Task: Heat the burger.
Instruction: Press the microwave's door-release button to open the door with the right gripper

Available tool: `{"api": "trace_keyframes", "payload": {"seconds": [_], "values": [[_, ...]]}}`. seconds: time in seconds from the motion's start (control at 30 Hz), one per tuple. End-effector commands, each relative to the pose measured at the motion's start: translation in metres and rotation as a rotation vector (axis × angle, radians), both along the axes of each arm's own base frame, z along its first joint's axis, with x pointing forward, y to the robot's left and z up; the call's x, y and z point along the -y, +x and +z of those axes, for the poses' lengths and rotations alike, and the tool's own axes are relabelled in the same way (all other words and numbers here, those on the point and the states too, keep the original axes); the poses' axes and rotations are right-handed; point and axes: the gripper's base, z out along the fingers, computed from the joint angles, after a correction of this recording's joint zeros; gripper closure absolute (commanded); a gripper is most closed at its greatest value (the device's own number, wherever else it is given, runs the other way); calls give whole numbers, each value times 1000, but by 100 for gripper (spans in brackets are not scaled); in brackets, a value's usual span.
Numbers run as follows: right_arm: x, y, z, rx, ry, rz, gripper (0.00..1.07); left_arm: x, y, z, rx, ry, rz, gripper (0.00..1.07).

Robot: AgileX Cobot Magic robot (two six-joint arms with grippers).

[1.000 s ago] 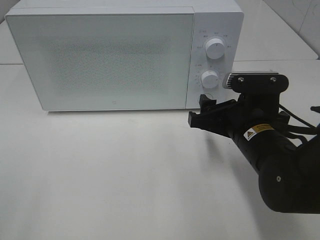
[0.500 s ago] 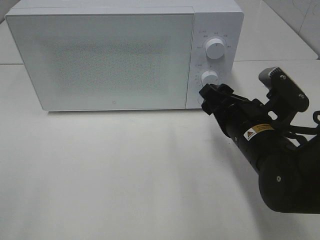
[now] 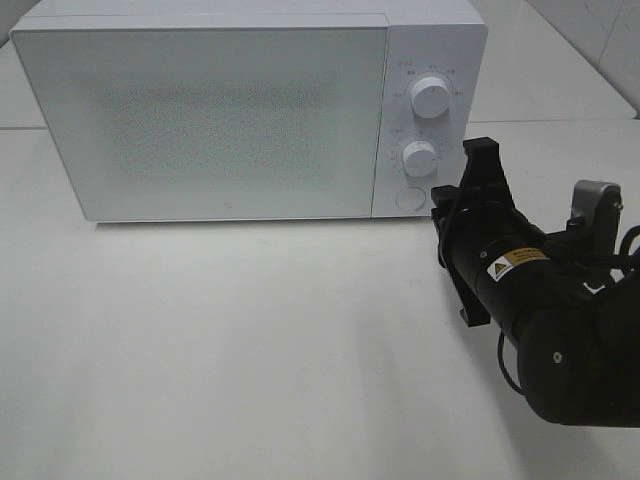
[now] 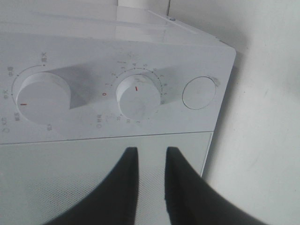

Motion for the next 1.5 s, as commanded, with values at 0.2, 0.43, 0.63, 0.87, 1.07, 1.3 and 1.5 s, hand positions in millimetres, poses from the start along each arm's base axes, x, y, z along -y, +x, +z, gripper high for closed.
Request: {"api": "trace_keyframes", "payload": {"seconds": [0.2,0.43,0.63,0.87,1.07,1.3,1.5], "values": [[-2,-1,-6,-93,163,-46,107,1,0,-1,0,-2,-3,7],[-1,0,-16,-124,150,-84,107,1,0,-1,0,-2,-3,7],[-7,7,-25,-136,137,-85,107,1,0,-1,0,-2,-3,7],[-10,24,-32,-129,142,-111,107,1,0,-1,0,-2,-3,7],[-6,40,-33,-134,133,-141,107,1,0,-1,0,-2,-3,7],[-2,51,-38,-148,116,-149,107,1,0,-1,0,-2,-3,7],[-9,61,-46,-156,120,-143,107,1,0,-1,0,-2,-3,7]]}}
